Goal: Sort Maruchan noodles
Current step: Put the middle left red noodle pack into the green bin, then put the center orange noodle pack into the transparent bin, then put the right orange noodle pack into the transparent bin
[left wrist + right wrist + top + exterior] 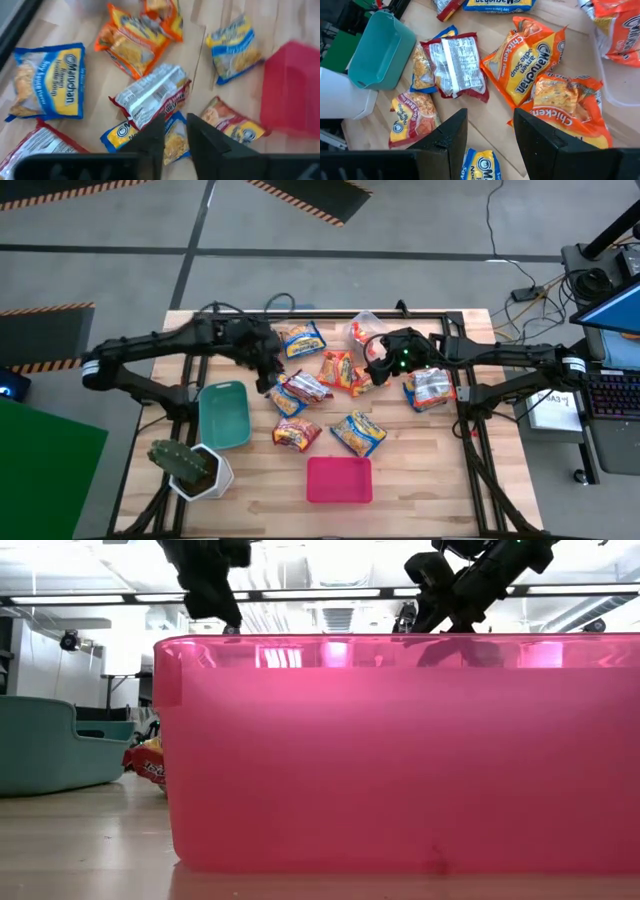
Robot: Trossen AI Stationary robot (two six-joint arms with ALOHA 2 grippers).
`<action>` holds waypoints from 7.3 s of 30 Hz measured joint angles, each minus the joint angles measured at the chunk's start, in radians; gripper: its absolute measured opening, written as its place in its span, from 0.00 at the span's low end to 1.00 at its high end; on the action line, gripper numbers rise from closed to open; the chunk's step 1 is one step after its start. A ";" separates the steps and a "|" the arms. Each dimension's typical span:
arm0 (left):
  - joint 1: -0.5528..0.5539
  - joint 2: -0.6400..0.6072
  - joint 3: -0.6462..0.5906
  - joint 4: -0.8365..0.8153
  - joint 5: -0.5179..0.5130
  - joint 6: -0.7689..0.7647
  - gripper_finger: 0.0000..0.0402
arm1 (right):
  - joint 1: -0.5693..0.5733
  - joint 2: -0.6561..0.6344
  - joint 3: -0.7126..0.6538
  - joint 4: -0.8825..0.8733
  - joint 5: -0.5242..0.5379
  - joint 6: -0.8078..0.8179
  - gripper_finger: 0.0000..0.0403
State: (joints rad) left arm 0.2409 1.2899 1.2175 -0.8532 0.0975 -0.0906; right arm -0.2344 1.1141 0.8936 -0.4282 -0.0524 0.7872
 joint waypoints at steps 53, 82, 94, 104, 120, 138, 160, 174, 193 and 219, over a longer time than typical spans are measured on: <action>-0.077 0.340 0.032 0.285 0.136 0.203 0.00 | 0.100 0.000 0.000 -0.002 0.003 0.118 0.37; -0.006 -0.145 -0.019 -0.677 -0.120 -0.086 0.00 | 0.099 0.000 0.000 -0.001 0.002 0.067 0.37; 0.000 -0.064 -0.175 -0.677 -0.106 -0.110 0.00 | 0.099 0.000 0.000 -0.001 0.001 0.094 0.37; -0.001 0.054 -0.210 -0.683 -0.106 -0.111 0.00 | 0.099 0.000 0.000 0.000 0.001 0.106 0.37; -0.002 0.224 -0.203 -0.516 -0.142 -0.106 0.04 | 0.099 0.000 0.000 0.000 0.000 0.104 0.37; -0.002 0.030 -0.197 -0.589 -0.109 -0.102 0.34 | 0.098 0.000 0.000 -0.003 -0.109 0.309 0.37; -0.018 -0.226 0.160 0.191 -0.104 0.050 0.35 | 0.013 0.233 0.209 -0.327 -0.045 0.270 0.37; -0.018 -0.248 0.143 0.224 -0.105 -0.027 0.35 | 0.012 0.609 0.509 -0.576 0.184 0.053 0.37; -0.018 -0.232 0.143 0.225 -0.106 -0.024 0.35 | 0.006 0.770 0.528 -0.553 0.210 -0.043 0.29; -0.018 -0.226 0.143 0.224 -0.115 -0.032 0.14 | 0.058 0.314 0.504 -0.444 0.131 -0.032 0.02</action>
State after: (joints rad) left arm 0.2234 1.0635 1.3609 -0.6289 -0.0177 -0.1223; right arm -0.1768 1.4280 1.3980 -0.8722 0.0783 0.7552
